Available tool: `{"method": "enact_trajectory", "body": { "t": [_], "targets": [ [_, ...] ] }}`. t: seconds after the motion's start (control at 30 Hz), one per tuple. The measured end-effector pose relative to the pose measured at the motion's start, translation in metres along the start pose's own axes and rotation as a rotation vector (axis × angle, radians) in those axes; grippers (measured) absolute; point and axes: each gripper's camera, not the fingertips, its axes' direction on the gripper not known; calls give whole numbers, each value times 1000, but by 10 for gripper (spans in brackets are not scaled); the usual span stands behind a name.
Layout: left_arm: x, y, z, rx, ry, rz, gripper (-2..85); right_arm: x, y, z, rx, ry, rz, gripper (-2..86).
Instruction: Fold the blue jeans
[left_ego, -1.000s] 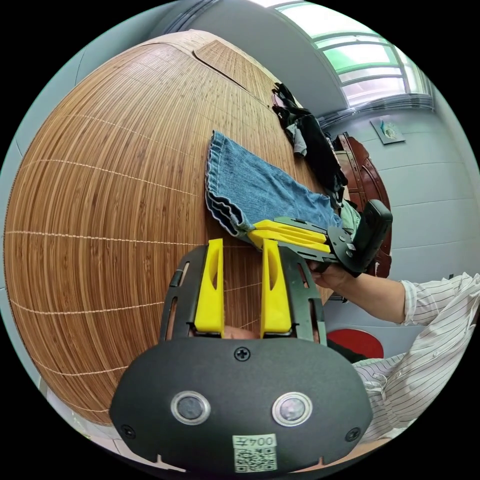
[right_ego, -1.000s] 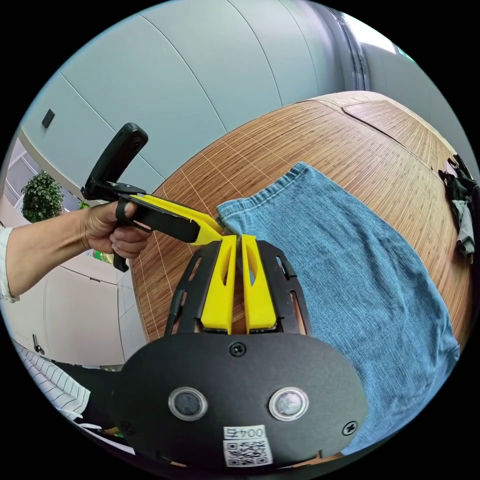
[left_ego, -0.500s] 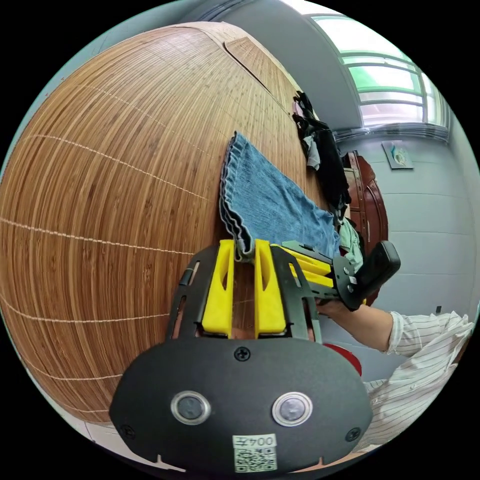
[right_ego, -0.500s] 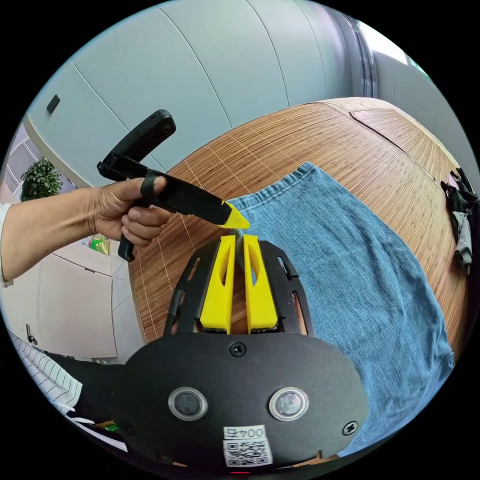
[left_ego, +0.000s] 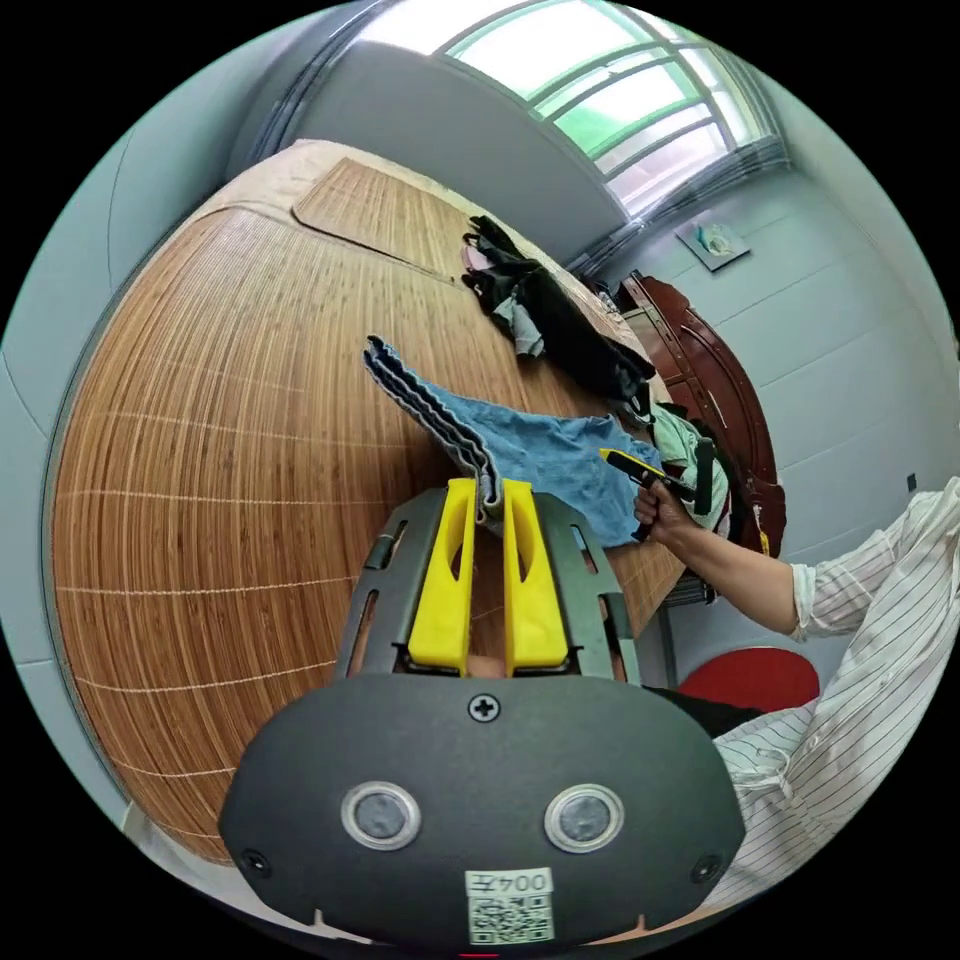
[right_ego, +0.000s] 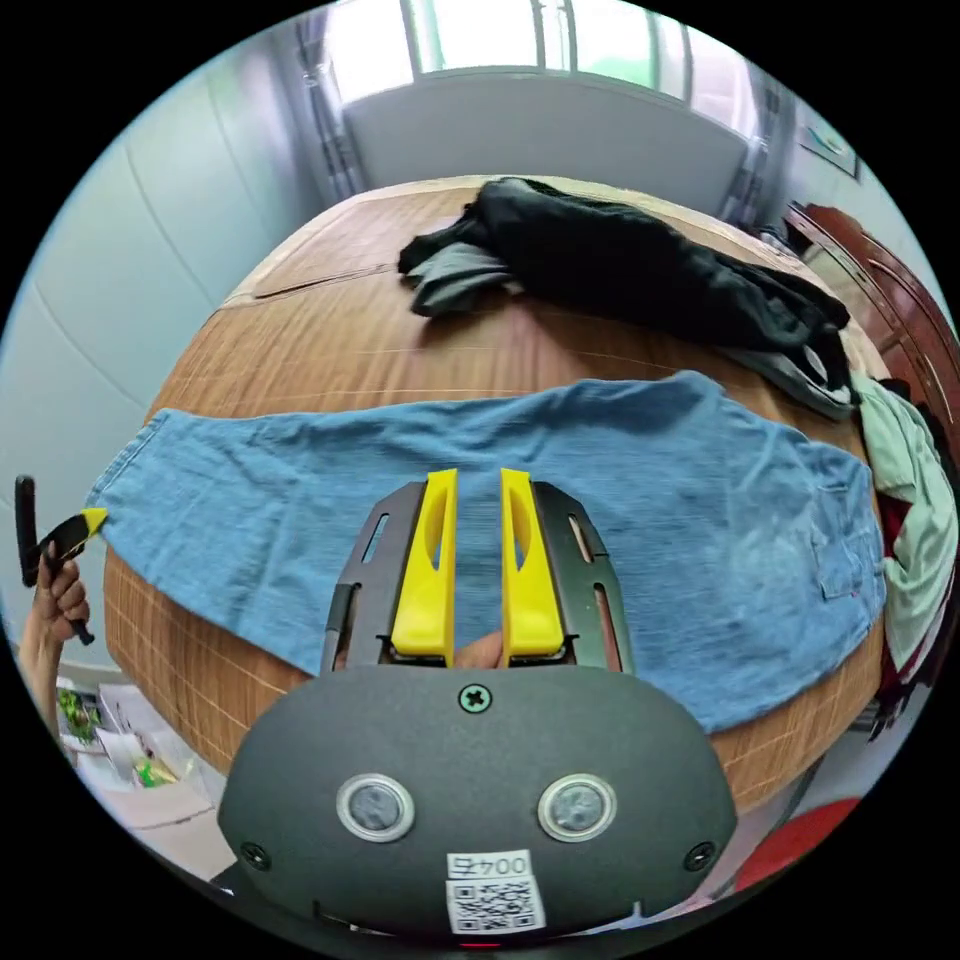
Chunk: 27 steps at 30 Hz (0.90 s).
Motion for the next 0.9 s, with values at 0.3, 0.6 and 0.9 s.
{"method": "enact_trajectory", "body": {
  "t": [0.3, 0.6, 0.9],
  "targets": [
    [144, -116, -78, 37, 27, 242, 12, 161, 6, 24, -79, 68, 125, 74],
    [351, -226, -138, 104, 49, 448, 11, 236, 30, 15, -120, -71, 75, 64],
    [520, -299, -160, 94, 129, 595, 10, 298, -43, 3, 45, -188, -44, 37]
  ]
}}
